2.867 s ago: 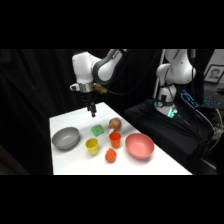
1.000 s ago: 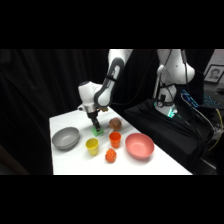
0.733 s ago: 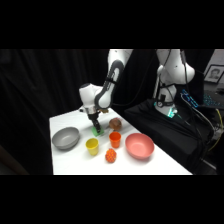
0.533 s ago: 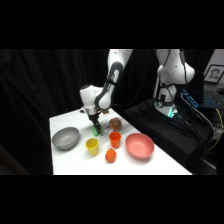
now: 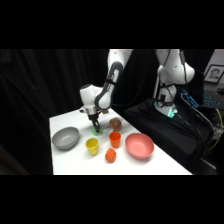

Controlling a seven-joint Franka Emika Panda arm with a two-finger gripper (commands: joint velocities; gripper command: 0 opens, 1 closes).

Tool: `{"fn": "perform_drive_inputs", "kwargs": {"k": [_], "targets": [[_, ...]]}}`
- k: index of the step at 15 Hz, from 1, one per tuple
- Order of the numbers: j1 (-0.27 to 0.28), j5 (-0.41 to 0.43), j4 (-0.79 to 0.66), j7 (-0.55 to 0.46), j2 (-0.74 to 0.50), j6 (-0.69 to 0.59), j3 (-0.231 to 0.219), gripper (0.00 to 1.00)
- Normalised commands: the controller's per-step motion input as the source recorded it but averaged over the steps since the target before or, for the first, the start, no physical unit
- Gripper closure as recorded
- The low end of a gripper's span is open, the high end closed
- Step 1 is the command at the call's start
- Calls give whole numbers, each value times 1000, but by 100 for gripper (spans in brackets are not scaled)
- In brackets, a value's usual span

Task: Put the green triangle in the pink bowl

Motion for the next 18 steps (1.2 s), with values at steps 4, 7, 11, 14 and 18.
{"fn": "perform_drive_inputs", "kwargs": {"k": [4, 7, 11, 14, 18], "targets": [[-16, 60, -28, -76, -8, 96, 13, 94], [31, 11, -167, -27, -244, 15, -35, 96], [92, -45, -210, 48, -426, -166, -90, 95], [148, -103, -164, 120, -440, -316, -130, 95], [157, -116, -144, 133, -433, -351, -111, 95]]}}
